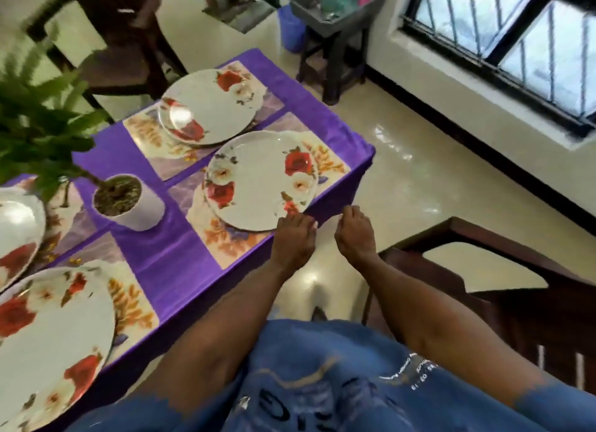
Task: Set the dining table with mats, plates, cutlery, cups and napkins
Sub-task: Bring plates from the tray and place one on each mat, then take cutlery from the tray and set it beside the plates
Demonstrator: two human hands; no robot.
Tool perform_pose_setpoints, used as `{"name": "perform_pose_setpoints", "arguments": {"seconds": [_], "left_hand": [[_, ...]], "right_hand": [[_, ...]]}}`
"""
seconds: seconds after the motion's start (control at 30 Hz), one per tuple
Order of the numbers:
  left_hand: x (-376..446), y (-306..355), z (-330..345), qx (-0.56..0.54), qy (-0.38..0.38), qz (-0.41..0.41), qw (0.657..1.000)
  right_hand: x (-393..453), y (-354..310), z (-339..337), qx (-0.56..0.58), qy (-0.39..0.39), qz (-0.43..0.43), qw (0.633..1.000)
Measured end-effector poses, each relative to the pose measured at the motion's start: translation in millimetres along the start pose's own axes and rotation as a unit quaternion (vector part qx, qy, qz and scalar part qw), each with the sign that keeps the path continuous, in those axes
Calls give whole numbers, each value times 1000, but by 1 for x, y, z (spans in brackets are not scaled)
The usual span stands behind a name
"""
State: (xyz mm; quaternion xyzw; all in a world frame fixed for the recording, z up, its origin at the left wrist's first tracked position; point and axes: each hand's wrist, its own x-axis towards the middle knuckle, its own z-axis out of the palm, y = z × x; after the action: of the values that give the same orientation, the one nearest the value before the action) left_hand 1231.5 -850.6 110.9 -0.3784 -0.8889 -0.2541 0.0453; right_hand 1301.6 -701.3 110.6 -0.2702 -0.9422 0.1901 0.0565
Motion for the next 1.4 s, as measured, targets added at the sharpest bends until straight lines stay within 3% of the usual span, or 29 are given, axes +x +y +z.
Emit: {"name": "perform_pose_setpoints", "arguments": {"seconds": [0.23, 0.6, 0.83, 1.0, 1.17, 1.4], "left_hand": [[108, 28, 29, -39, -9, -5, 999], [260, 0, 79, -56, -44, -42, 997], [328, -1, 108, -53, -30, -16, 998], [382, 3, 138, -46, -26, -42, 998], [458, 11, 186, -30, -133, -127, 983], [558, 51, 257, 19, -290, -228, 929]], "right_hand": [[73, 45, -17, -47, 42, 49, 997], [230, 74, -42, -71, 21, 65, 995], [300, 92, -50, -44, -18, 87, 995], [363, 121, -46, -46, -68, 66, 994], [452, 168, -42, -60, -152, 11, 987], [569, 257, -90, -60, -212, 4, 975]]}}
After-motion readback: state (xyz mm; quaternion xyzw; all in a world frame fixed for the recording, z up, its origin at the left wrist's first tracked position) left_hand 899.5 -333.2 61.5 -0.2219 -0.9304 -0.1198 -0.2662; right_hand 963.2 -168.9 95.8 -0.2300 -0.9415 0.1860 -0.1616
